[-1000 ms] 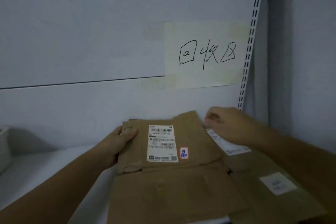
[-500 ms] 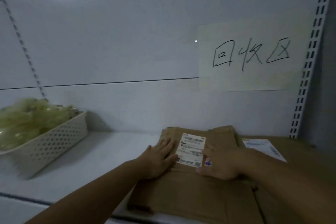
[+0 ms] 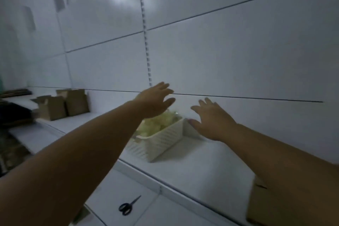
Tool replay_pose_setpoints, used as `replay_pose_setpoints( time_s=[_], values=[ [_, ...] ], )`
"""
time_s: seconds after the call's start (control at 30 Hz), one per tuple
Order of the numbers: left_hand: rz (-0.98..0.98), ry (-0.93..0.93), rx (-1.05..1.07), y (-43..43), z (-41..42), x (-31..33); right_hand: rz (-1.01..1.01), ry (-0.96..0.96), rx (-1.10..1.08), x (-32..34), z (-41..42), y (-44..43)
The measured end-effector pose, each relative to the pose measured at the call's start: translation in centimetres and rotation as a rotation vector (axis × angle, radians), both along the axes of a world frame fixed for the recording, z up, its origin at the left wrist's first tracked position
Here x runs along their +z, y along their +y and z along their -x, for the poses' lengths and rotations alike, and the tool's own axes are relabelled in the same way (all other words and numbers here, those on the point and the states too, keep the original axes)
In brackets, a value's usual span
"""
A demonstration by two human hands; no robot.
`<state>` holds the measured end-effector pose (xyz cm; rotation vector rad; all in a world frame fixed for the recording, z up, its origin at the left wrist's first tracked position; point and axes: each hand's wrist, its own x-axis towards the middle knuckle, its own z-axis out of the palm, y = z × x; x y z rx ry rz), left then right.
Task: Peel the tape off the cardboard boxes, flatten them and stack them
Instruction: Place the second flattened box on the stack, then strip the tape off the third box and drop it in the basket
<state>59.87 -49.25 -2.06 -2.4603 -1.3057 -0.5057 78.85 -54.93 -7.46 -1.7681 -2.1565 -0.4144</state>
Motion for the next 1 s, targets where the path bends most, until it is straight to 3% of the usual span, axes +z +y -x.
replay_pose_setpoints(
  time_s=[0.17,0.33,0.63,0.83,1.0],
  values=[
    [0.188,0.019,0.401,2.2,19.6,-2.6,0.200,-0.039,0.304,3.0,17.6,2.7],
    [0.340,-0.006,0.650,1.6,34.1,-6.5,0.323,-0.148,0.346,-0.5,30.6,6.1],
    [0.378,-0.063,0.695,5.7,46.0,-10.0,0.454,-0.163,0.446,-7.1,43.6,12.6],
    [0.398,0.017,0.799,10.5,51.9,-13.0,0.437,-0.010,0.569,-8.7,50.9,20.0],
    [0.405,0.000,0.897,15.7,56.9,-11.2,0.349,-0.061,0.635,-7.8,55.4,27.5]
  ],
)
